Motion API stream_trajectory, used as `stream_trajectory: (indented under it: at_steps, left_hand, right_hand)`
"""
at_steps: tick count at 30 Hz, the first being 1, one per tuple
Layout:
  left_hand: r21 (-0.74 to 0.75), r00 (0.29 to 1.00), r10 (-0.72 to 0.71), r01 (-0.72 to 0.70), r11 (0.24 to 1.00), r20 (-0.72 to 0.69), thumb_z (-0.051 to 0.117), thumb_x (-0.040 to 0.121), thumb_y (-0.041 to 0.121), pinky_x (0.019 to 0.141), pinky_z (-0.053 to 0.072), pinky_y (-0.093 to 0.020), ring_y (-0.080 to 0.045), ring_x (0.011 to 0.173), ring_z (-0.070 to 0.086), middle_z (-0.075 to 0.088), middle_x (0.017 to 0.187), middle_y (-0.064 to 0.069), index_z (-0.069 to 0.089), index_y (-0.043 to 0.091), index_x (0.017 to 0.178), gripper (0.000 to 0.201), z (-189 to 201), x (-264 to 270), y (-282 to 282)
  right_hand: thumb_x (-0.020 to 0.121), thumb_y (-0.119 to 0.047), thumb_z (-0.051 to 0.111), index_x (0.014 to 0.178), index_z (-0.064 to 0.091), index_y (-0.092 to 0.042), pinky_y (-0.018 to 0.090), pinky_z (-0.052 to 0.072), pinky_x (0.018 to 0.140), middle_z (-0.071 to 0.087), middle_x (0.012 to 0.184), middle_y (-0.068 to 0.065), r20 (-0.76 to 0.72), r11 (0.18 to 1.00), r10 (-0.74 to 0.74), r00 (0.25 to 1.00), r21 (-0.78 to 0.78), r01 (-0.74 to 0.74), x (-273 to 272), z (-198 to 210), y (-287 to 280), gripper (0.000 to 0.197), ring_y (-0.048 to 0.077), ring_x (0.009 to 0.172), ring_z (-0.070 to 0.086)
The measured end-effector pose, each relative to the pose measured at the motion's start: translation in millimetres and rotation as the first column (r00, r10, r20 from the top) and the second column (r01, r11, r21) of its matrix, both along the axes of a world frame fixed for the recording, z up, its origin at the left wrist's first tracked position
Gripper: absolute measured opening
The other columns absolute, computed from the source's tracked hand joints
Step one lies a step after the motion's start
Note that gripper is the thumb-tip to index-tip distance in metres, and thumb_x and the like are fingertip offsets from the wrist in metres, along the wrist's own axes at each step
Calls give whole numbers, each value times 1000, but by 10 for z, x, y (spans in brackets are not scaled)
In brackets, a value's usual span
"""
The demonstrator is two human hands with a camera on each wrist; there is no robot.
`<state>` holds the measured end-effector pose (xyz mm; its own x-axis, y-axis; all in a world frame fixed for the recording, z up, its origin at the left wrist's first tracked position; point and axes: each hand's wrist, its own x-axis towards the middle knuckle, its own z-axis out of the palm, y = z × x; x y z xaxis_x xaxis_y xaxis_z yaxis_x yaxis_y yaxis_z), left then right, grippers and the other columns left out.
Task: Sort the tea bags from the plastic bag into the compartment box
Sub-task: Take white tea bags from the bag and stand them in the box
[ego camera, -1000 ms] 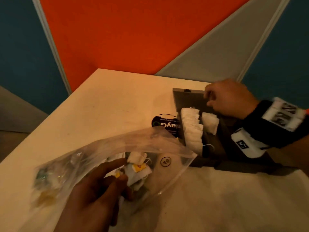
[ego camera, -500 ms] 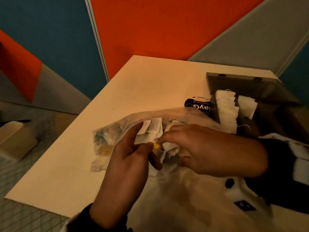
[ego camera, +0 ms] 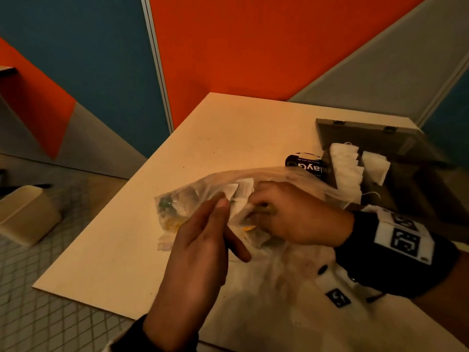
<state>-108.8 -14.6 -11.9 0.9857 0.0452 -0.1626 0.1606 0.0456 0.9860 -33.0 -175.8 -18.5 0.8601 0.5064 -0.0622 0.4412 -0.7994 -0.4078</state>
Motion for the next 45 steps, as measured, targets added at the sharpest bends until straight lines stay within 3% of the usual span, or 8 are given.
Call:
stream_trajectory:
  at_steps: [5,11,17,21,23,29,34,45]
  left_hand:
    - [96,999,-26,21,995,46,60,91,28,44,38,-22,-13,48,53,70,72,0,67,29,95,8,-87,59,-80]
    - [121,988,-142,133,984,68,67,82,37,47,39,-22,-12,50,60,71,73,3,71,20,71,20,-62,53,-281]
    - [292,928,-369,364,884,-39,73,47,73,58,47,-24,-5,73,68,72,90,12,63,40,103,66,-171,44,-382]
    - [285,807,-572,588,757,-145,73,70,49,63,45,-21,0,64,65,74,74,8,68,30,101,37,-115,11,-401]
    - [343,842,-532,527,778,-88,66,86,37,59,44,-18,1,53,58,68,59,9,72,25,86,13,-119,15,-414]
    - [260,954,-301,292,921,-5,57,94,28,52,41,-29,-7,44,47,53,48,7,69,15,76,26,-78,105,-412]
    - [107,981,-186,192,976,-62,62,92,26,53,51,-35,-19,57,66,66,88,6,67,24,95,6,-35,72,-426]
    - [-69,867,-425,423,904,-260,66,76,48,71,59,-43,-18,86,72,73,96,6,73,27,91,26,28,-212,-587]
  right_hand:
    - [90,-21,66,91,76,-16,27,53,61,74,86,3,-385,878,-232,894,314,363,-183,291,-210,11,10,68,67]
    - [89,-26,65,93,75,-10,29,38,56,71,77,3,-702,801,-239,671,248,545,-570,432,-422,20,13,61,55]
    - [89,-26,64,86,78,-20,25,38,55,71,80,6,-671,812,-265,693,233,536,-788,446,-550,15,10,61,53]
    - [87,-31,65,86,78,-21,26,42,58,73,87,7,-643,777,-346,684,213,593,-860,470,-699,16,11,63,56]
    - [86,-31,66,90,77,-19,27,42,57,72,88,10,-619,749,-397,677,209,629,-877,475,-765,17,11,61,57]
    - [86,-32,67,89,75,-20,28,42,58,69,72,3,-552,710,-510,659,162,685,-911,467,-946,15,10,55,54]
    - [88,-32,65,90,72,-18,29,44,58,72,82,14,-478,677,-621,622,73,732,-972,395,-1082,16,19,60,56]
    - [87,-40,61,80,70,-26,40,59,76,71,80,-2,-259,812,-561,786,10,583,-983,309,-584,19,13,74,69]
